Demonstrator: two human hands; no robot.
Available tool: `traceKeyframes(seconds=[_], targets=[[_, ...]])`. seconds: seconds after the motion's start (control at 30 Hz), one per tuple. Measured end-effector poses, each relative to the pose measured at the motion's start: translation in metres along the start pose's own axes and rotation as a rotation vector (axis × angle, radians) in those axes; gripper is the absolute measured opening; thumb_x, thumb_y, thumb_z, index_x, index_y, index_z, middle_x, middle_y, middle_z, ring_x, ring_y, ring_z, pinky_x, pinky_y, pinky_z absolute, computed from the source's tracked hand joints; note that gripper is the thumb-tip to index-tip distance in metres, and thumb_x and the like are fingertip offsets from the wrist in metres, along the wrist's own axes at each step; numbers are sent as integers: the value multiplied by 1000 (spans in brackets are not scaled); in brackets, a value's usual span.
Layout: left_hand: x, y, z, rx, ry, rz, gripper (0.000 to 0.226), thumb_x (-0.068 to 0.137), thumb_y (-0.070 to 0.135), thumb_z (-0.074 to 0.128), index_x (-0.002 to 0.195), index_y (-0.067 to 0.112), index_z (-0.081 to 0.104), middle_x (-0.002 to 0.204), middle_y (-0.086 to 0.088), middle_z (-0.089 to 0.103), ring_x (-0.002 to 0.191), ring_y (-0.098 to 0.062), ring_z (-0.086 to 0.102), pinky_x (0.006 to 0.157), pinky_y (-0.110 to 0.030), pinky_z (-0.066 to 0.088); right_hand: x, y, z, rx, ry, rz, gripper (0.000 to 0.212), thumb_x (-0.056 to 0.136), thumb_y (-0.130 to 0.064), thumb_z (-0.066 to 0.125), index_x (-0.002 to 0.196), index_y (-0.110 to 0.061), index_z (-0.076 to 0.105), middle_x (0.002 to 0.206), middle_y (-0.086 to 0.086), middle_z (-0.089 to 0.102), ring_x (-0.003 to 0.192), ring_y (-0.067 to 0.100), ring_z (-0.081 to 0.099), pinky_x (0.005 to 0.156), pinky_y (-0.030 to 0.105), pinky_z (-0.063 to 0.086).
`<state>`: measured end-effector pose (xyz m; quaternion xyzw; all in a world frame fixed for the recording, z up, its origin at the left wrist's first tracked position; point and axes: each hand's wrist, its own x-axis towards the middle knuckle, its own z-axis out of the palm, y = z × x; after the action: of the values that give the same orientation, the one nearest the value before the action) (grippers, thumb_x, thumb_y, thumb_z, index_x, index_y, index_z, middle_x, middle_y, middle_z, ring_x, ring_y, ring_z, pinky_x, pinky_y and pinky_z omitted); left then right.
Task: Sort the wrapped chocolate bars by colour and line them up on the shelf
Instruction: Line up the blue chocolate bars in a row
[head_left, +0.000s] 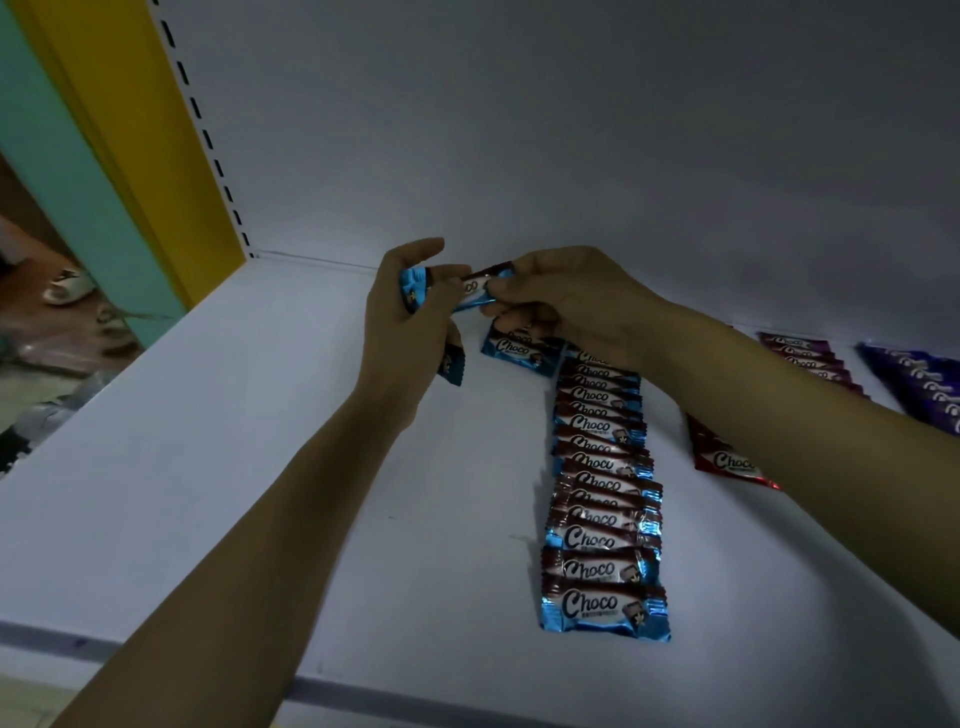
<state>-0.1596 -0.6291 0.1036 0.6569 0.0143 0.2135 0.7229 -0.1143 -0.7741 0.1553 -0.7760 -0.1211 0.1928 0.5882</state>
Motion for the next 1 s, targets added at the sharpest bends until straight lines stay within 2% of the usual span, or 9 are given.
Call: traceKeyframes(seconds=[0.07, 0.23, 0.37, 0.53, 0.6, 0.67, 0.77, 0.87, 1.0], targets=[[2, -1, -1, 1, 35, -38, 13, 96, 7, 52, 100, 18, 58, 86, -2, 65, 44, -6, 47, 44, -17, 41, -1, 0, -5, 44, 12, 11, 9, 87, -12, 64, 96, -9, 65, 84, 4, 74, 65, 8, 67, 59, 18, 48], [1, -3, 0, 93, -3, -1, 16, 92, 6, 59, 82, 19, 60, 72, -4, 59, 45, -4, 46, 44, -15, 40, -5, 5, -10, -65, 22, -27, 8, 85, -12, 67, 93, -15, 65, 83, 4, 73, 67, 8, 67, 63, 17, 55], [2, -4, -1, 124, -32, 40, 18, 90, 5, 62, 80, 20, 60, 69, 0, 58, 48, -3, 47, 45, -15, 41, -6, 4, -13, -303, 54, -103, 3, 84, -23, 69, 82, -25, 69, 78, -8, 68, 59, -7, 59, 57, 5, 45], [2, -8, 1, 165, -28, 55, 9, 91, 15, 63, 95, 22, 60, 85, 0, 65, 62, 1, 60, 55, -11, 45, -6, -1, -18, -425, 0, -115, 9, 83, -16, 70, 89, -22, 69, 88, -3, 70, 70, 1, 62, 65, 8, 48], [4, -9, -1, 57, 35, -94, 2, 93, 20, 61, 93, 19, 59, 86, -2, 67, 65, -1, 62, 57, -14, 48, -4, -4, -20, -451, 20, -71, 9, 83, -15, 69, 87, -22, 66, 86, -4, 69, 66, 2, 62, 59, 9, 49], [8, -5, -7, -224, 112, -349, 12, 95, 25, 58, 89, 15, 58, 84, -4, 64, 64, -8, 59, 55, -19, 50, -4, -4, -22, -448, 23, -20, 8, 85, -14, 67, 86, -22, 63, 86, -3, 69, 65, 5, 63, 58, 13, 50], [14, 3, -17, -735, 223, -636, 30, 92, 26, 62, 114, 6, 57, 103, -13, 62, 89, -18, 63, 67, -27, 59, -5, -2, -23, -360, 2, 45, 6, 87, -11, 64, 90, -17, 63, 88, 4, 70, 64, 10, 67, 60, 21, 54], [13, 7, -17, -808, 231, -668, 36, 93, 9, 60, 128, 3, 51, 122, -19, 58, 100, -26, 61, 68, -37, 60, -3, 0, -24, -317, 31, 63, 12, 83, -11, 67, 95, -10, 68, 86, 7, 71, 70, 14, 64, 66, 24, 54], [10, 10, -16, -830, 194, -693, 47, 92, -13, 46, 137, 1, 45, 139, -26, 45, 113, -34, 59, 82, -37, 57, -1, -1, -20, -58, 19, 64, 5, 83, -5, 66, 82, -9, 63, 87, 10, 70, 80, 19, 67, 81, 29, 54]])
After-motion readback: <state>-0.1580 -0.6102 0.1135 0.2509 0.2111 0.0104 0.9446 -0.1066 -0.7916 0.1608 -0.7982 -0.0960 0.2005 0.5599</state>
